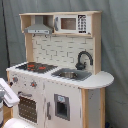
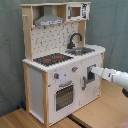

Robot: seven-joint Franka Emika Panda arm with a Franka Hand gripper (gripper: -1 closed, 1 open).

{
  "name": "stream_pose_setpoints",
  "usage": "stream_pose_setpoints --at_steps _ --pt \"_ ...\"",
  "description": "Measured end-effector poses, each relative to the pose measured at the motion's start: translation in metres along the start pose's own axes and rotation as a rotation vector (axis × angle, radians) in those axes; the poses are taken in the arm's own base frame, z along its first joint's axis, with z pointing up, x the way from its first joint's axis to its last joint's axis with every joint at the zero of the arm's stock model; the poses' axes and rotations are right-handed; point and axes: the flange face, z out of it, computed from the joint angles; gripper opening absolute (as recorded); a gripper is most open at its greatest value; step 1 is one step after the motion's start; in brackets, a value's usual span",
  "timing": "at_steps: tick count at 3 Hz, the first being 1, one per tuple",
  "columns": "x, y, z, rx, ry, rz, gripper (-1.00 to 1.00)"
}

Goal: Play with the kitchen

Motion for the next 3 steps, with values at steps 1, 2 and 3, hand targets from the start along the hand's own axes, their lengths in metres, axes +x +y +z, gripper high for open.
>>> stream_pose_setpoints --at_steps 1,2,3 --pt "-0.012 -0.007 0.008 0.001 0.006 0.089 1.0" --pt "-0.013 -0.008 0.013 -0.001 0.014 0.194 1.0" --pt "-0.009 -0.006 0.019 -0.01 0.047 0.28 1.0"
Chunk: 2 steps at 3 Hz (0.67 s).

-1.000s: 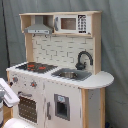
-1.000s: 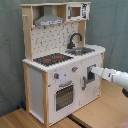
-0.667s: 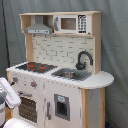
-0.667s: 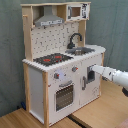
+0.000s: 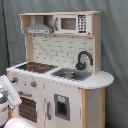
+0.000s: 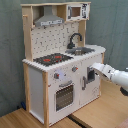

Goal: Play with the kitchen

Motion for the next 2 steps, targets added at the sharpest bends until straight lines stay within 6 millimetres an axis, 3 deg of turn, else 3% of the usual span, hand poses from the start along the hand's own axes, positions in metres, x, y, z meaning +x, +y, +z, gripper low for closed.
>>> stream_pose_setpoints --at_steps 2 --pt "0.004 -0.001 0.025 -0.006 0.062 0.086 1.0"
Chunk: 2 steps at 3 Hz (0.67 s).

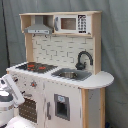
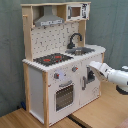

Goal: Play with the kitchen

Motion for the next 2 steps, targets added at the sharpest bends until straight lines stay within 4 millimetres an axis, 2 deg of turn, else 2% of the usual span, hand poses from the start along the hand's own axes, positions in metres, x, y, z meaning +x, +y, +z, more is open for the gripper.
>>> stream_pose_setpoints --at_steps 2 --pt "-0.008 -0.006 0.027 0.001 0.046 0.042 1.0"
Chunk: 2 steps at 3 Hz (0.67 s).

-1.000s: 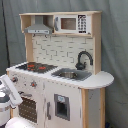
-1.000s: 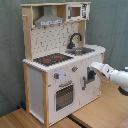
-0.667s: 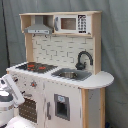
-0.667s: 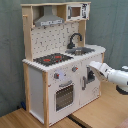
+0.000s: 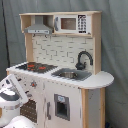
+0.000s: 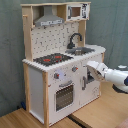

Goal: Play with the kitchen

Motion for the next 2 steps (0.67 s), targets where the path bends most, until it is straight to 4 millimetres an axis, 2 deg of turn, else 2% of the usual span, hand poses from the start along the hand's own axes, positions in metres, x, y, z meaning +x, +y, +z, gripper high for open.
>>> stream_pose_setpoints --at_steps 2 --pt "-0.005 -0.001 0.025 0.0 0.074 0.035 1.0"
